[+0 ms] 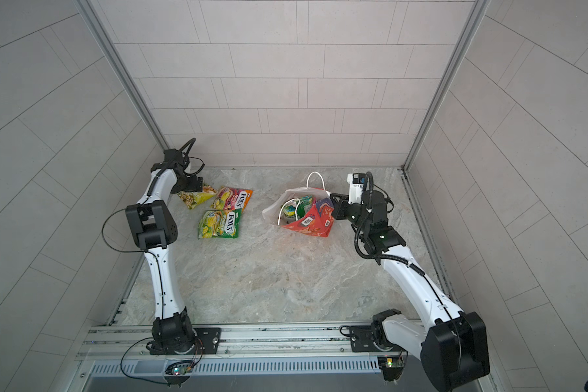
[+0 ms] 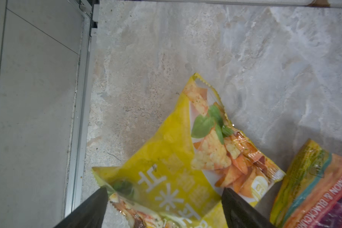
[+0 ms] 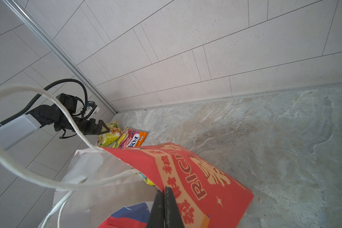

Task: Take the snacks out of the paper bag
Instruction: Rotate the snack at the top-left of the table.

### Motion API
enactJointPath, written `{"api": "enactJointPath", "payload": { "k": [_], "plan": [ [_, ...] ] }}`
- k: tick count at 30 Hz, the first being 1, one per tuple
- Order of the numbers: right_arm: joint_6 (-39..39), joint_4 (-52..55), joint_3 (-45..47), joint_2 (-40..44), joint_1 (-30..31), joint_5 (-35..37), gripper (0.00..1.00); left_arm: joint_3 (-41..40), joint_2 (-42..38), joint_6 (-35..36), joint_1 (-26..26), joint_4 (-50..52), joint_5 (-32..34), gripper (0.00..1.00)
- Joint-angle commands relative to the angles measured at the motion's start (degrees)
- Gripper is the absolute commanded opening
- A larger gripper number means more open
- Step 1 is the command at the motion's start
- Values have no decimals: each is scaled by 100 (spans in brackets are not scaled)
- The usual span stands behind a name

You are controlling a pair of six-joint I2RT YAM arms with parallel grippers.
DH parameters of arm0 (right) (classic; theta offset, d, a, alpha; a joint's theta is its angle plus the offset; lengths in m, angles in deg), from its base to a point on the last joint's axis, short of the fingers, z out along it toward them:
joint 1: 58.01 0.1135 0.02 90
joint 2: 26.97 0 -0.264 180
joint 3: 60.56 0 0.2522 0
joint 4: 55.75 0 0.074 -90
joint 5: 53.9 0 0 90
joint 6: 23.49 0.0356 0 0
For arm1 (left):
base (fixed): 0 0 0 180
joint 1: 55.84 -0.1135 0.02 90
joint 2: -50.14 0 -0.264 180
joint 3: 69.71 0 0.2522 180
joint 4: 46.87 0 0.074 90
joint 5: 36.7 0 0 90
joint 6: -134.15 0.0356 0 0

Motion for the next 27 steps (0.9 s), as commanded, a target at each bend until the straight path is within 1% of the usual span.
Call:
{"api": "enactJointPath", "payload": {
  "k": [1, 4, 8, 9, 11, 13, 15, 17, 21, 24, 27],
  "plan": [
    [-1, 88, 19, -30, -27, -6, 0, 214, 114, 32, -75, 204, -211, 95],
    [-15, 114, 7, -26, -27, 3, 0, 72, 73, -18, -74, 298, -267, 92],
    [-21, 110, 15, -19, -27, 16, 0, -298, -149, -196, -72, 337, -528, 84],
    [-21, 105, 24, -17, -27, 20, 0, -404, -219, -277, -76, 352, -578, 80],
    [-13, 91, 33, -21, -25, 12, 0, -526, -352, -470, -70, 455, -602, 80],
    [-12, 89, 42, -11, -27, 20, 0, -729, -504, -527, -68, 364, -879, 78],
    [-12, 96, 51, 16, -27, 28, 0, -943, -632, -556, -62, 260, -866, 74],
    [-10, 71, 66, 34, -21, 29, 0, -1047, -686, -488, -67, 189, -723, 72],
    [0, 67, 72, 36, -27, 47, 0, -1019, -636, -142, -68, 148, -692, 67],
    [-3, 53, 77, 42, -27, 53, 0, -985, -567, 268, -68, 141, -696, 67],
    [-2, 40, 86, 53, -35, 51, 0, -871, -477, 534, -82, 272, -570, 68]
  ]
}}
